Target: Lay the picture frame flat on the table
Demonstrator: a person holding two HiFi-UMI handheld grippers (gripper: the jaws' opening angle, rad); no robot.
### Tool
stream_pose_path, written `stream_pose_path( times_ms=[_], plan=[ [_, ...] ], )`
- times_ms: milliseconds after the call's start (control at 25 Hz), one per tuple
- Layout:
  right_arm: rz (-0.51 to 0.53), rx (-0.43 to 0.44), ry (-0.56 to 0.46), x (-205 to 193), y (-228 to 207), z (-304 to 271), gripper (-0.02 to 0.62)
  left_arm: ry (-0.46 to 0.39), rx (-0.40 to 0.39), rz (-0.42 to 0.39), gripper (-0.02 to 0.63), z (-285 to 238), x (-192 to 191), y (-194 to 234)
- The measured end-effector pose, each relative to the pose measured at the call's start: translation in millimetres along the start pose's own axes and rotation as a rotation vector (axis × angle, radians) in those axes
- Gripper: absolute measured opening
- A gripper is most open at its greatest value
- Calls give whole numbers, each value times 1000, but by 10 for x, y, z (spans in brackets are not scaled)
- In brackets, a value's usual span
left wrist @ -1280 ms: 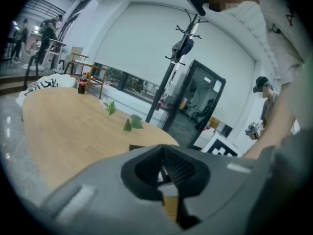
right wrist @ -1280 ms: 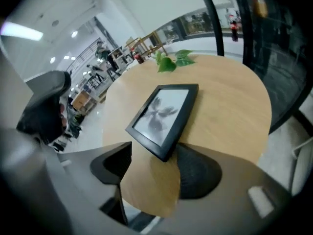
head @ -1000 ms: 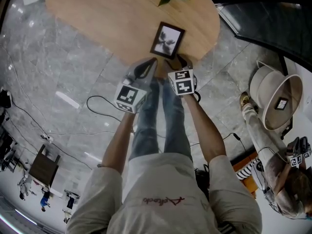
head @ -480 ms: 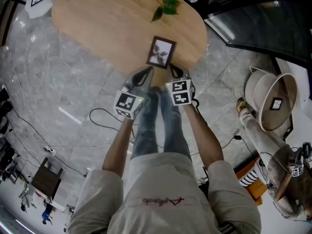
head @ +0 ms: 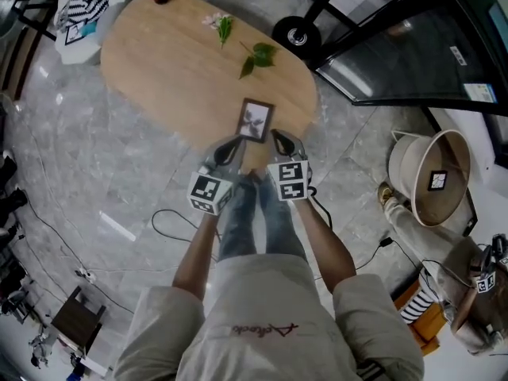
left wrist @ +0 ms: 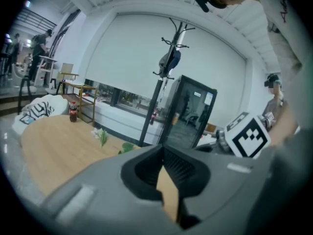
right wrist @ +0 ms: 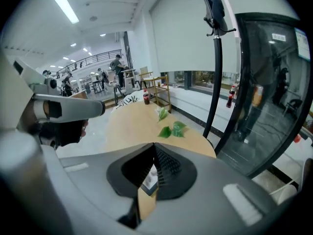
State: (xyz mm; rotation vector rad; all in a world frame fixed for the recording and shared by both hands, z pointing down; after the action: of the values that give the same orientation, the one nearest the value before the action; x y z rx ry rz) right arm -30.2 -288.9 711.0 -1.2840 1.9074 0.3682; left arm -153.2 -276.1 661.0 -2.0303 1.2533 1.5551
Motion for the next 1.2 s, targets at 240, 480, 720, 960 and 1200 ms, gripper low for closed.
stream_pose_path(
  times_ms=[240,480,720,960,1200],
  plan=[
    [3,-20,-113,519,52,455,3,-54,-1,-38,0,160,506,-170],
    [45,-24,-196,962,152,877,3,-62,10,-88,0,334,892,-270],
    [65,-27,-276,1387,147,1157,3,-107,16,-151,0,398,1299,-271],
    [86,-31,-323,1731,164,1412,3,-157,26,-188,0,484,1736,-346],
    [99,-51,-375,1945,214,1631,3,-205,33,-228,0,624,2061,-429]
  ],
)
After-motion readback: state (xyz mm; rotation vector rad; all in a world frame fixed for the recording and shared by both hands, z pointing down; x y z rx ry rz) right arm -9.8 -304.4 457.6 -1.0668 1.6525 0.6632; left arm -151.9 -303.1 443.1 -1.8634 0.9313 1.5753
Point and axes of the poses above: the fingertips, and each gripper's own axes: z backward along the fingers, y to its left, x out of its top, the point moved 5 cm from there along z, backward along the fingers, and after that the axes turned 2 degrees about -z, right-handed, at the moved point
